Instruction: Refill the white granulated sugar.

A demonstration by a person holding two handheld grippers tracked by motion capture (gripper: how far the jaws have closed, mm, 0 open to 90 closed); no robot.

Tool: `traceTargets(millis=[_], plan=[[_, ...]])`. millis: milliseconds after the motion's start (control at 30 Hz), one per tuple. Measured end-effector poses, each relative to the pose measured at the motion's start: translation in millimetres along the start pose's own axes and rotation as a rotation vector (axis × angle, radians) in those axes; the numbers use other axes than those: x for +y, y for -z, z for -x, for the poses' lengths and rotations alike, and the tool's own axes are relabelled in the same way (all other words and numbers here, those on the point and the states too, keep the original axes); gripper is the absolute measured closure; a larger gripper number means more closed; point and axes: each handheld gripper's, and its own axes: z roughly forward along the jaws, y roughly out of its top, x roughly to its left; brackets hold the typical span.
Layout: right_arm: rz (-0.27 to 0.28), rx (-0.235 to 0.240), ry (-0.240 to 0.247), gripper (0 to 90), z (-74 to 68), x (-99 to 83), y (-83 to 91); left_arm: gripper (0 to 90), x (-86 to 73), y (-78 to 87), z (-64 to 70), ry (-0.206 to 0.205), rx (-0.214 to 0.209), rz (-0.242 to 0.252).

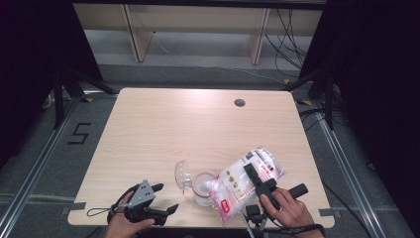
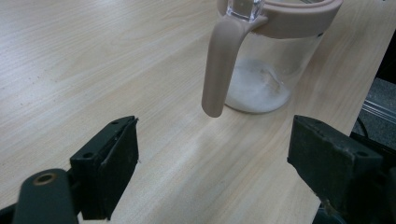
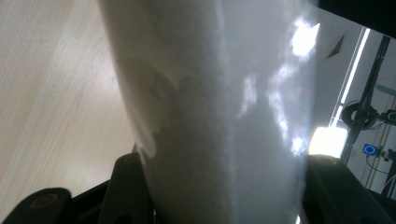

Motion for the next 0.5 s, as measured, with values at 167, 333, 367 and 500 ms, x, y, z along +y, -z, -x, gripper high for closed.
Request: traceTargets(millis=[167, 333, 367, 500], plan=[[-0.002, 0.000, 0.005, 54.2, 0.8, 0.1, 0.0, 15.9, -0.1, 0.2, -0.3, 0.000, 0.002, 0.000], [0.006, -0.003, 0.020, 54.3, 2.3, 0.4, -0.6, 15.9, 0.0, -0.5, -0.4, -0.004, -0.006, 0.002], [0.006, -0.003, 0.019, 54.3, 2.4, 0.5, -0.6, 15.9, 0.1, -0.1, -0.2, -0.001, -0.002, -0.001], [0.006, -0.004, 0.020, 54.3, 2.9, 0.5, -0.5, 15.9, 0.0, 0.2, -0.2, 0.001, 0.001, 0.002]])
